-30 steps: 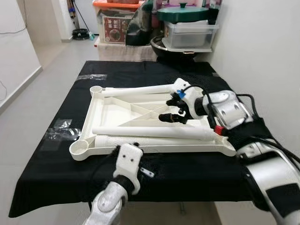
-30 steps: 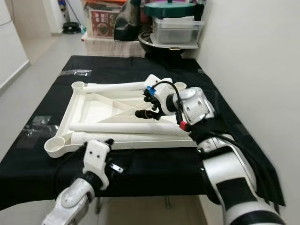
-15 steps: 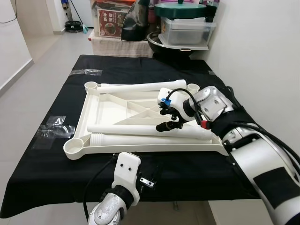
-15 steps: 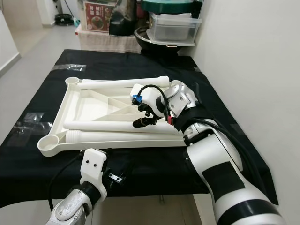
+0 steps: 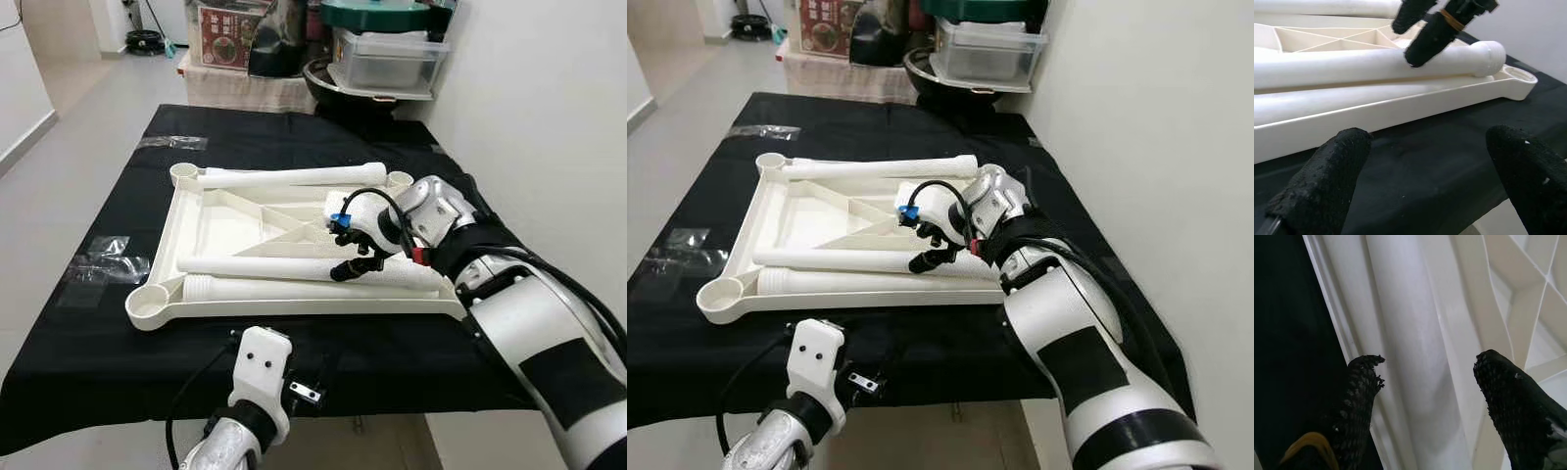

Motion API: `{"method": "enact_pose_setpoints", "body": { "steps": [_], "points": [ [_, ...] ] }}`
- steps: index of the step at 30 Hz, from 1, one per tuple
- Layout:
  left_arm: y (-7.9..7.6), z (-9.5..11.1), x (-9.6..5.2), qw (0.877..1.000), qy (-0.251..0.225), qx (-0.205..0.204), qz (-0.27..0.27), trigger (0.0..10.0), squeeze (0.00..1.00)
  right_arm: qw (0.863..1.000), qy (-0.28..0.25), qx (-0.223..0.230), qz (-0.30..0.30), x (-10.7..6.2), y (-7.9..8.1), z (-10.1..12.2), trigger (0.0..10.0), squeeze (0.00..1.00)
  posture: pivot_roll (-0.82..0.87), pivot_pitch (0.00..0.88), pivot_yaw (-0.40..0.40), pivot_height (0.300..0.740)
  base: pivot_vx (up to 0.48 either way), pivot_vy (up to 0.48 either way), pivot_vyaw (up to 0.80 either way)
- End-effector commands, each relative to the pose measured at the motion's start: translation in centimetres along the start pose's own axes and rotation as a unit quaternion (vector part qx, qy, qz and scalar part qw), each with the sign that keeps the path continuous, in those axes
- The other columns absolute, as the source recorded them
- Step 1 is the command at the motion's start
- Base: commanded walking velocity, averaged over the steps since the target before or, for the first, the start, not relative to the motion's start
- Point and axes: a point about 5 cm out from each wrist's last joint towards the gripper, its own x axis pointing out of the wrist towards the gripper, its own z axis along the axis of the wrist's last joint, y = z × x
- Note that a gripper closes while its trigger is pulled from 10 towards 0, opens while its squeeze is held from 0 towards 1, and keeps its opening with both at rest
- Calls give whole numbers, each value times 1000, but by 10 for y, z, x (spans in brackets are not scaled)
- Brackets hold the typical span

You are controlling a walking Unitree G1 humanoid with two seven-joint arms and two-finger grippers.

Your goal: Building children table

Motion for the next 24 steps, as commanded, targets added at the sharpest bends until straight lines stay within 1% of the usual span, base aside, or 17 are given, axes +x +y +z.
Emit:
{"method": "enact_pose_setpoints", "body": {
  "steps": [1,4,10,14,17,18,21,22,24],
  "points": [
    [-3,2,0,1000,1,-2,6,10000,0,1000,13,-7,-3,-1,-1,0,10000,0,-7,62,-151,740,0,0,0],
    [-7,5,-1,1000,-1,-4,1,10000,0,1000,14,-9,-6,0,-1,1,10000,0,-15,86,-159,740,0,0,0],
    [-13,8,-4,1000,-2,-11,1,10000,0,1000,20,-17,1,3,1,3,10000,0,-21,105,-169,740,0,0,0],
    [-13,9,-5,1000,0,-14,4,10000,0,1000,22,-20,7,7,4,3,10000,0,-23,114,-173,740,0,0,0],
    [-14,10,-6,1000,2,-19,9,10000,0,999,28,-32,8,11,7,6,10000,0,-22,123,-178,740,0,0,0],
    [-14,10,-7,1000,2,-20,10,10000,0,999,28,-33,9,12,7,7,4196,0,-22,126,-183,740,0,0,0],
    [-14,10,-7,1000,3,-20,11,10000,0,999,27,-33,9,12,7,7,4196,0,-22,126,-183,740,0,0,0],
    [-14,10,-7,1000,3,-21,13,10000,0,999,25,-34,11,12,8,9,0,0,-22,126,-183,740,0,0,0],
    [-13,10,-7,1000,5,-20,15,10000,0,999,23,-36,13,12,8,11,0,0,-23,125,-184,740,0,0,0]
  ]
}}
